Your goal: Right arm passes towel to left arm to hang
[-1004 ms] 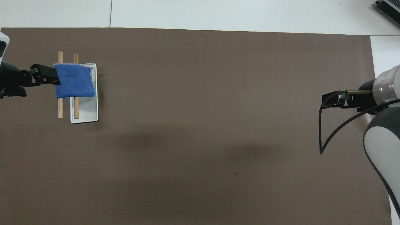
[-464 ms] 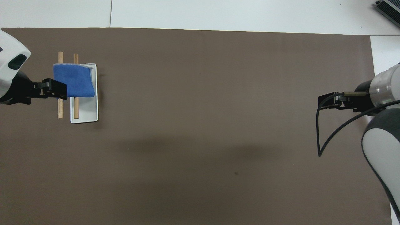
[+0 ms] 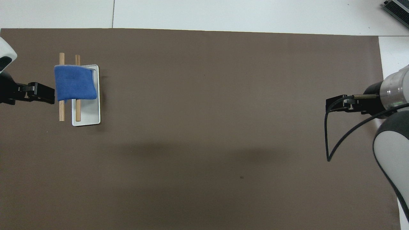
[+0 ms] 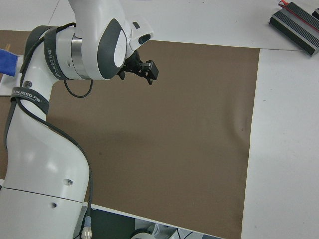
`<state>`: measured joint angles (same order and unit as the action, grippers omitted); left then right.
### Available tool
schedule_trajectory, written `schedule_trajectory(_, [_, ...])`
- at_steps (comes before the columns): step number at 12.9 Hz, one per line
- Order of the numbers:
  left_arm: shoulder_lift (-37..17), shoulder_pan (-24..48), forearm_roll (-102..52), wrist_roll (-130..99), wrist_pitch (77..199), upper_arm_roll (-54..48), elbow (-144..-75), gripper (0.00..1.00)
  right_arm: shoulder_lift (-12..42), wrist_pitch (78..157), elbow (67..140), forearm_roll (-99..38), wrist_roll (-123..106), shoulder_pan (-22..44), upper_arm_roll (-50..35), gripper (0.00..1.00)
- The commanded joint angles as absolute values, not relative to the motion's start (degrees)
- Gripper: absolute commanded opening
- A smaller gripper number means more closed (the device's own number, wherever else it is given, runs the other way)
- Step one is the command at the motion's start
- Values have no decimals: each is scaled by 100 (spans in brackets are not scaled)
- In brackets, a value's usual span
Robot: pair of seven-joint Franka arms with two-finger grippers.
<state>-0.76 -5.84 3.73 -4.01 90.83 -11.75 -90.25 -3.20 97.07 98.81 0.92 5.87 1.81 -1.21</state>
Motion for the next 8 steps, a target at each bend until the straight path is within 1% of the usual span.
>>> schedule_trajectory(1, [-141,-554,448,-316,8929,-1178,-8877,100,-396,9686,9905,158,369,114,-141,100])
schedule_trajectory(5, [-105,-632,396,-631,9061,-1160,-8886,100,-396,9721,9897,106,422,106,-149,100])
schedule_trajectory(8, [-105,-930,220,-598,9246,-1160,-8886,100,-396,9721,9896,70,431,88,-123,100])
